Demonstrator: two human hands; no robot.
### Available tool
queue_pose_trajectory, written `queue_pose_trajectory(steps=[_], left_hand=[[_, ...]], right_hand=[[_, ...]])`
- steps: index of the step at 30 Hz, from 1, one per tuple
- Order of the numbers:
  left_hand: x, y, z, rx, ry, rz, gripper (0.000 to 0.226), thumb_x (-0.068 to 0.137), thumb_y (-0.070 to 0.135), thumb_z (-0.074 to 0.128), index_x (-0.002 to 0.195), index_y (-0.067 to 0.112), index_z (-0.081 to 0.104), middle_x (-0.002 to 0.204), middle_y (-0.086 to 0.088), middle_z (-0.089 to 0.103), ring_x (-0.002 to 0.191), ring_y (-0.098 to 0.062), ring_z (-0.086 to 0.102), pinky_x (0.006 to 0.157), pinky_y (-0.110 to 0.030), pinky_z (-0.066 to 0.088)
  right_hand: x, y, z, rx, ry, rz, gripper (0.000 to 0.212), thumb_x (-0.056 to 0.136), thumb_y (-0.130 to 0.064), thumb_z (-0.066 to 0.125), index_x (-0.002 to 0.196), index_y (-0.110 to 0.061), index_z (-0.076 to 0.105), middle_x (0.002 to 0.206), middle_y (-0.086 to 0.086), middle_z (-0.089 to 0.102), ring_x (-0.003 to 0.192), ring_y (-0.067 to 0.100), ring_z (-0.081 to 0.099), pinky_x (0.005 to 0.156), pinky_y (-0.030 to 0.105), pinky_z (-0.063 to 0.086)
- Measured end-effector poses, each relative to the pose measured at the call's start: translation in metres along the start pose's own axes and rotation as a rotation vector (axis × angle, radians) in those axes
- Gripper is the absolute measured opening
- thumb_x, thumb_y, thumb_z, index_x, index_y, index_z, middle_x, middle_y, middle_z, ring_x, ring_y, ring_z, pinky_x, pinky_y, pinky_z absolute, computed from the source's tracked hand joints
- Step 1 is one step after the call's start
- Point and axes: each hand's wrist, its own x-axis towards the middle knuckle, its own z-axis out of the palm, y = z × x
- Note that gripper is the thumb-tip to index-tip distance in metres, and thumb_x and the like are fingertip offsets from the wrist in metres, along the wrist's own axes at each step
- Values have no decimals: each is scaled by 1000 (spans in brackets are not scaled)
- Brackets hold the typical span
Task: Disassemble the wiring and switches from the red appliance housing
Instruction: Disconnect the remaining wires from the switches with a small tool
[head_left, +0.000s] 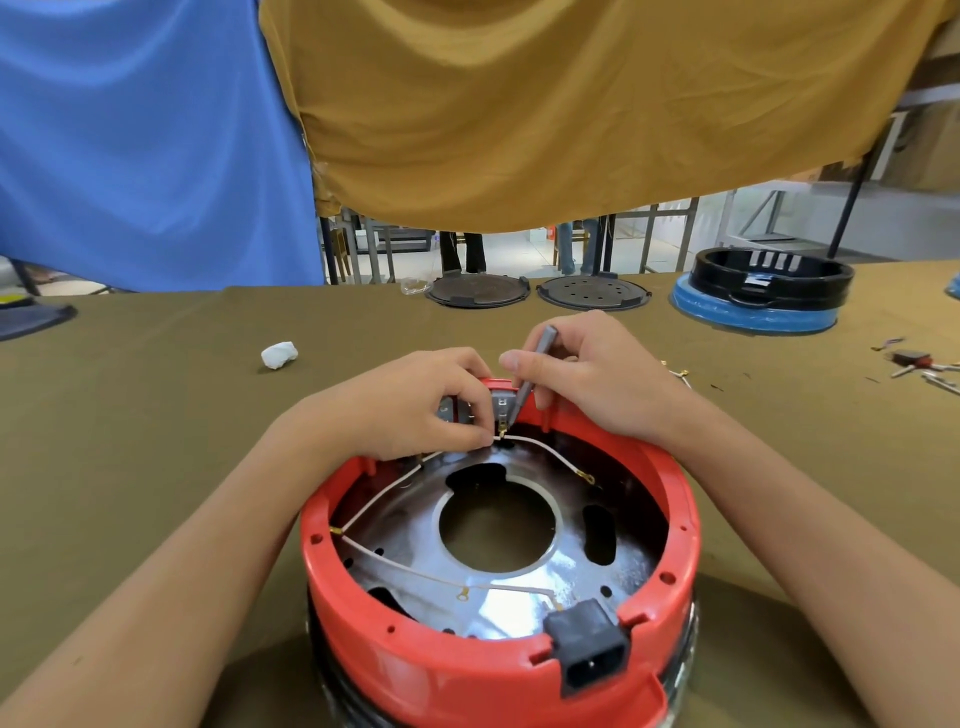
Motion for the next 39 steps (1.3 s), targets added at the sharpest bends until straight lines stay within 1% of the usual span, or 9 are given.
queue_pose_trajectory(steps=[5, 9, 15, 20, 24, 29, 32, 36, 39], left_hand=[[0, 0, -1, 8, -6, 1, 4, 88, 32, 72, 86, 32, 74, 115, 14, 53, 101, 1, 52, 91, -15, 37], [0, 0, -1, 5, -5, 1, 4, 88, 32, 72, 86, 33, 74, 115, 16, 52, 102, 3, 51, 92, -16, 37], [-1, 0, -1, 7, -4, -6, 5, 86, 29, 72, 82, 32, 74, 112, 19, 51, 100, 2, 51, 87, -10, 37], [-1, 1, -2, -15, -5, -9, 7, 85, 28, 74, 84, 35, 75, 113, 18, 52, 102, 3, 52, 90, -11, 37], [-1, 2, -2, -37, 15, -10, 6, 88, 31, 71, 91, 36, 73, 114, 19, 55, 104, 7, 52, 89, -5, 33], [-1, 1, -2, -97, 68, 17, 19, 92, 19, 65, 91, 38, 71, 111, 14, 63, 101, 2, 58, 94, -22, 41], [-2, -2, -3, -229, 76, 36, 24, 93, 12, 64, 94, 31, 77, 120, 12, 67, 110, -3, 62, 101, -32, 45], [-4, -6, -6, -527, 60, 46, 23, 89, 15, 62, 100, 25, 80, 133, 9, 64, 124, -4, 57, 102, -31, 44], [-7, -8, -7, -582, 123, 49, 26, 90, 12, 59, 101, 24, 78, 132, 7, 65, 125, -10, 58, 104, -34, 45]], right_hand=[[-1, 0, -1, 49, 54, -31, 31, 96, -29, 66, 76, -6, 70, 59, 4, 67, 55, 8, 59, 62, 20, 46], [0, 1, -1, 64, 39, -23, 32, 96, -29, 66, 77, -4, 71, 58, 4, 67, 55, 10, 60, 64, 24, 47], [0, 3, 0, 117, -53, 5, 31, 96, -29, 66, 75, -5, 69, 57, 3, 67, 54, 12, 63, 62, 17, 48], [0, 4, 0, 144, 24, -19, 34, 98, -30, 63, 75, -6, 70, 55, 2, 65, 53, 5, 59, 62, 13, 45], [-1, 5, 0, 165, 92, -53, 34, 99, -29, 61, 77, -6, 70, 56, 6, 64, 56, 10, 62, 68, 18, 52], [-1, 9, 0, 249, 122, -41, 33, 99, -27, 61, 79, -2, 69, 56, 6, 64, 57, 16, 62, 75, 31, 55], [0, 10, 0, 311, 119, -18, 33, 100, -25, 60, 80, 0, 69, 58, 5, 64, 57, 19, 62, 72, 34, 55], [1, 10, 0, 424, 118, 16, 33, 101, -24, 58, 77, -4, 69, 60, 9, 64, 54, 15, 59, 64, 26, 54], [1, 12, 0, 458, 124, 33, 35, 101, -26, 57, 73, -8, 70, 57, 11, 61, 52, 14, 57, 62, 24, 51]])
